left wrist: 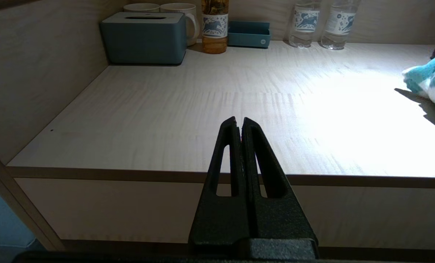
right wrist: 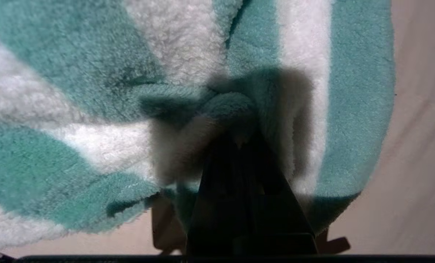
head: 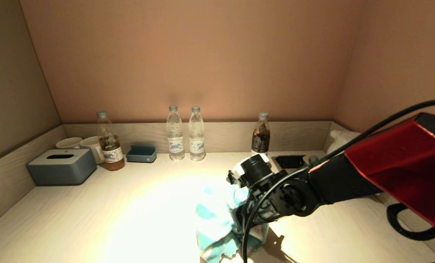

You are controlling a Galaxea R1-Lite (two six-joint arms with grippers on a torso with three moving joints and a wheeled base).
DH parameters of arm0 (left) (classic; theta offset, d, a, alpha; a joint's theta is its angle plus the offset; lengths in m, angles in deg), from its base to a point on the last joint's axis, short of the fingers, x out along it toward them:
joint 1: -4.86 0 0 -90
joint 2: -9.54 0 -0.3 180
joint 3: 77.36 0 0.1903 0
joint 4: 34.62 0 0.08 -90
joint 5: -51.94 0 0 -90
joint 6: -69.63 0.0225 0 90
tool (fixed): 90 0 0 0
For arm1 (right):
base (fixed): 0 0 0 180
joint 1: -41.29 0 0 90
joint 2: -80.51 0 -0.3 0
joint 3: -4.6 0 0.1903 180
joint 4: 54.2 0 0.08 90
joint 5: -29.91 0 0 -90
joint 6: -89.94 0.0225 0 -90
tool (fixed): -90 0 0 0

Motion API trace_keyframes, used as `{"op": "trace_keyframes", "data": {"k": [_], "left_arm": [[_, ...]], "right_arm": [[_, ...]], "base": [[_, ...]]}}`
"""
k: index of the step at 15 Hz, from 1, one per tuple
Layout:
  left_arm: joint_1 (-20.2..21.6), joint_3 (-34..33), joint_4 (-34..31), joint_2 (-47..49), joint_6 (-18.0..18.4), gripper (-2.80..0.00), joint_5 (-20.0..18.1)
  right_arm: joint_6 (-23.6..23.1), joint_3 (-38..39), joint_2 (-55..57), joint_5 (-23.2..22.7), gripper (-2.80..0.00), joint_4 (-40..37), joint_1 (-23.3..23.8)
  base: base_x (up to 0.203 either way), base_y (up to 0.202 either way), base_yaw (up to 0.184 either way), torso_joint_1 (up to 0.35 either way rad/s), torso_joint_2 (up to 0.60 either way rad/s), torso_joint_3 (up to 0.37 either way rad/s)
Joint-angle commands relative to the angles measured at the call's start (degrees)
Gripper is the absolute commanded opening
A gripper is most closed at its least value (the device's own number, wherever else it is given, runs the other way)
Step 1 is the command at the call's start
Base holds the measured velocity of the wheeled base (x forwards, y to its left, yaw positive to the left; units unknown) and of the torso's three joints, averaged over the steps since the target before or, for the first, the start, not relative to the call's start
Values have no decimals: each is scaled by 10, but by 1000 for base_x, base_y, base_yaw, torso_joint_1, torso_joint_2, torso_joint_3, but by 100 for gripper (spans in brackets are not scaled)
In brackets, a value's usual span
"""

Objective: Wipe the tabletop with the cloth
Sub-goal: Sweep the stains on the table

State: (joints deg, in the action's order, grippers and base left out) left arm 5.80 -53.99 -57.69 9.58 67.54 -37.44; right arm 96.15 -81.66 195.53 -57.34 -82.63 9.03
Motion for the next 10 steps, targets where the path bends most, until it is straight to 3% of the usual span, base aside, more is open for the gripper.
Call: {"op": "trace_keyframes", "data": {"k": [1, 4, 10], "left_arm": [[0, 0, 0, 0, 0, -280, 0], [0, 0, 0, 0, 0, -280, 0], [0, 0, 0, 0, 0, -280, 0]], "right_arm": [[-2, 28, -31, 1, -280, 12, 24], [-4, 11, -44, 1, -280, 12, 40], [-16, -108, 6, 1, -280, -6, -35]], "base": [[0, 0, 0, 0, 0, 0], [0, 0, 0, 0, 0, 0], [0, 0, 0, 0, 0, 0]]}}
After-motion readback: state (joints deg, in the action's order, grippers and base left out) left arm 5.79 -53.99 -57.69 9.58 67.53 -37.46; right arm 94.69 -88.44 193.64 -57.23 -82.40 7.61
